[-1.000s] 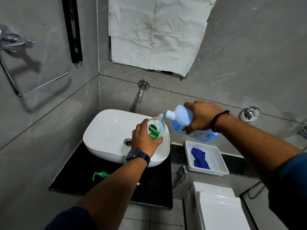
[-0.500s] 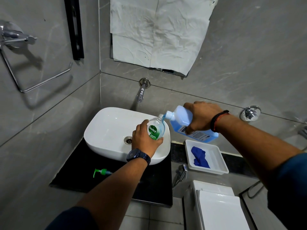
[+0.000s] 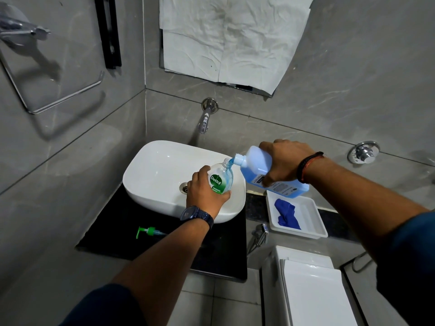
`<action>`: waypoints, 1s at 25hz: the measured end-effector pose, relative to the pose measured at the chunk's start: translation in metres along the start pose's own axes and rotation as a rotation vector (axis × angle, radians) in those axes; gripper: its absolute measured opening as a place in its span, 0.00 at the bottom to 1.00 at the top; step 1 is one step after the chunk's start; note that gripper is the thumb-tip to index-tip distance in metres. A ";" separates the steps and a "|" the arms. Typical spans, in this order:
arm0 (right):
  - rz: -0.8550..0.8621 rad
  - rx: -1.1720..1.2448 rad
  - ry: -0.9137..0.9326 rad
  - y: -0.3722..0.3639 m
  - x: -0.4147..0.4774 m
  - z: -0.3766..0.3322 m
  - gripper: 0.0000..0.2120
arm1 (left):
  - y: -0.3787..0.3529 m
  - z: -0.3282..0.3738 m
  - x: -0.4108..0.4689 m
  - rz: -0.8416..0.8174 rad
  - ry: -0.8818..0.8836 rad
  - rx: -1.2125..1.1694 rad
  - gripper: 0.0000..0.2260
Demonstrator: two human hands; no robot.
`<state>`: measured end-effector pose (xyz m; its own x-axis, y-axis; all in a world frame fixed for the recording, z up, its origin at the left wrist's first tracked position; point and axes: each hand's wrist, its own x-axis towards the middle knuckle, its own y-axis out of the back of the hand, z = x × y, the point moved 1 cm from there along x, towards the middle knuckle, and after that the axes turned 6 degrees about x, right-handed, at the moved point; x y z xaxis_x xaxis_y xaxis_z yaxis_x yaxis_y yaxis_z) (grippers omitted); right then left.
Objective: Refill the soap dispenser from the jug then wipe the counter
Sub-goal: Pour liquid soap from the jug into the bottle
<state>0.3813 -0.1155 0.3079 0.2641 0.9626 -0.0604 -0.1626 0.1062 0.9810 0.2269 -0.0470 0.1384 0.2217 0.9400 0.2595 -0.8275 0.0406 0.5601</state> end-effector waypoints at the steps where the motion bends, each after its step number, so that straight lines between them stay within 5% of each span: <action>1: -0.002 0.002 0.002 -0.001 0.001 -0.001 0.36 | -0.001 -0.002 0.000 -0.003 0.006 0.003 0.39; 25: -0.056 -0.001 0.009 -0.016 0.008 -0.002 0.36 | -0.015 -0.012 -0.003 -0.026 0.028 0.030 0.38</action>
<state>0.3843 -0.1091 0.2915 0.2639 0.9574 -0.1171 -0.1488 0.1604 0.9758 0.2322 -0.0468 0.1199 0.2279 0.9478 0.2229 -0.8058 0.0550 0.5897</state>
